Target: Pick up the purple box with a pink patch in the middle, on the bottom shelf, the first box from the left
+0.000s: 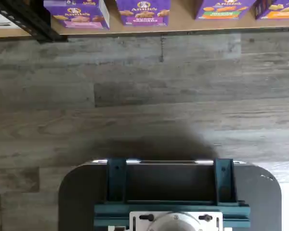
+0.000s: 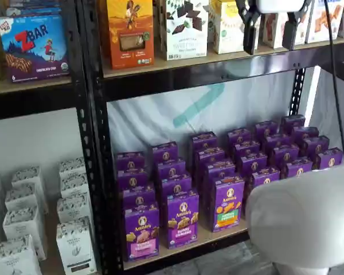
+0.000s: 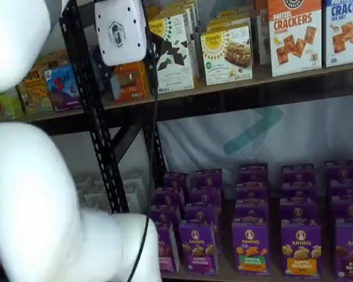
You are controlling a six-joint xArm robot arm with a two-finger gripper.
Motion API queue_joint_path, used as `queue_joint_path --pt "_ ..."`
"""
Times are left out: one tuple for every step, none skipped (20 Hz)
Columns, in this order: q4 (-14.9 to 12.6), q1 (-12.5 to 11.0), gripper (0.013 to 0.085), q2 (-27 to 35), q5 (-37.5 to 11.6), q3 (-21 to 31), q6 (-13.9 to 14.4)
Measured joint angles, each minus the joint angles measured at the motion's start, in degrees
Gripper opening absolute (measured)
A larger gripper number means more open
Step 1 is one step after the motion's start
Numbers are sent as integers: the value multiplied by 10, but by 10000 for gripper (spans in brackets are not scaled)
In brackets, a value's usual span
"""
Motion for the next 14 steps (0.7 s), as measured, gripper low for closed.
queue_joint_path --pt "7 -6 850 -1 -1 1 -3" --pt "17 -16 850 -2 -3 2 -8" --pt "20 -17 850 -3 -5 3 -9" --pt "22 -19 850 -6 -10 5 -10" --pt "22 -18 850 -6 -11 6 -10" --pt "22 -18 850 -6 -12 6 -9" --pt "22 -17 850 -6 -13 6 -9" --pt "22 -17 850 -6 -13 7 -8" --pt "23 -16 850 -6 -13 8 -7" --pt "23 -14 850 -7 -15 10 -6" --pt "24 -13 850 -8 -17 13 -4" --pt "23 -9 850 -10 -20 18 -1" --pt "21 -5 850 -11 -24 24 2" --pt "17 1 850 -14 -31 32 6"
